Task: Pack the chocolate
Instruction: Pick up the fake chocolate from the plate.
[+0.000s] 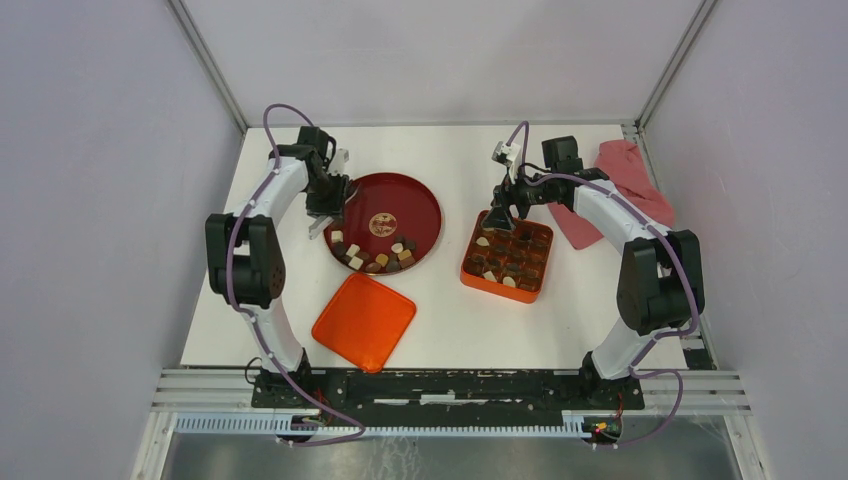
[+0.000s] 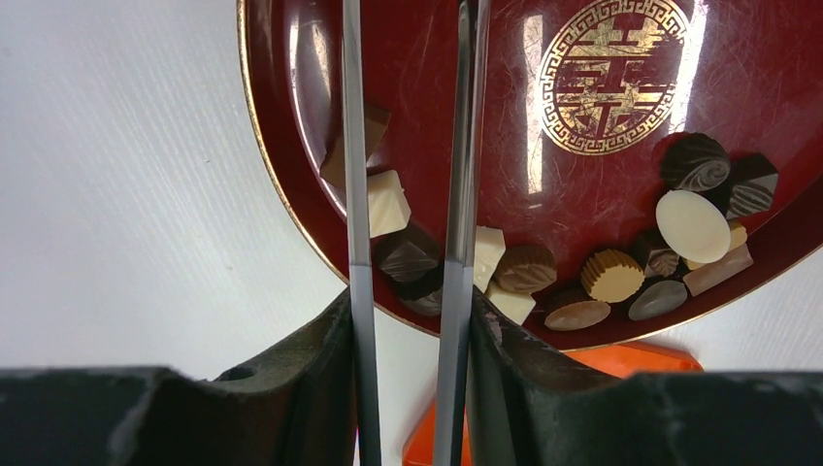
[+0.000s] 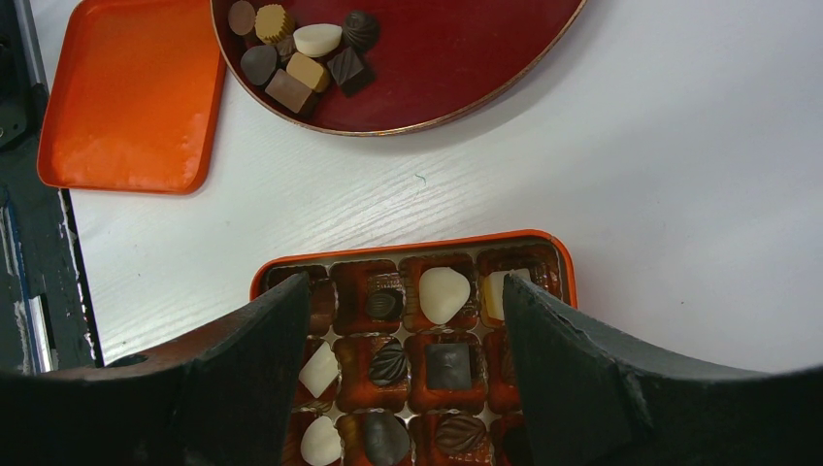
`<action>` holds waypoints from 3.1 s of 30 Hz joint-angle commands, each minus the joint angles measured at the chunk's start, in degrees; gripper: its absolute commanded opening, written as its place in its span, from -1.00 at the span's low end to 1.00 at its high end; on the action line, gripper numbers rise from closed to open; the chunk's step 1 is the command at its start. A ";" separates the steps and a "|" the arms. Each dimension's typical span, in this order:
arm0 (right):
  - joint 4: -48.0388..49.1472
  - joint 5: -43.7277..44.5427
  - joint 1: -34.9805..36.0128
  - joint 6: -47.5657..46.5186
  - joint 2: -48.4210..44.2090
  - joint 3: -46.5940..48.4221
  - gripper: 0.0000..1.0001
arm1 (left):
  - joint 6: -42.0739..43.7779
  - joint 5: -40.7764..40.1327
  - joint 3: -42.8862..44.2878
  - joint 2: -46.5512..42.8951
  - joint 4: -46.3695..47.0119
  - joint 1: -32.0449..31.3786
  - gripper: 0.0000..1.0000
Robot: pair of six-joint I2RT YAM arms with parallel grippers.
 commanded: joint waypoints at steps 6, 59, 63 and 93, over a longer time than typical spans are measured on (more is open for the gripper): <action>0.56 -0.19 -0.02 -0.43 -1.47 -0.27 0.56 | -0.61 1.22 2.92 1.12 2.50 -0.47 -0.24; 2.17 -0.02 -0.10 0.45 -2.64 -3.15 0.56 | -4.31 1.24 -0.56 -3.95 3.66 -0.29 -0.10; 2.11 -0.02 -0.13 0.36 -2.63 -3.19 0.56 | -4.50 0.45 -0.38 -2.92 3.66 -0.24 -0.10; 2.80 -0.88 -0.08 1.24 -2.88 -3.58 0.56 | -7.07 3.20 -4.32 -8.05 5.11 -0.24 -0.96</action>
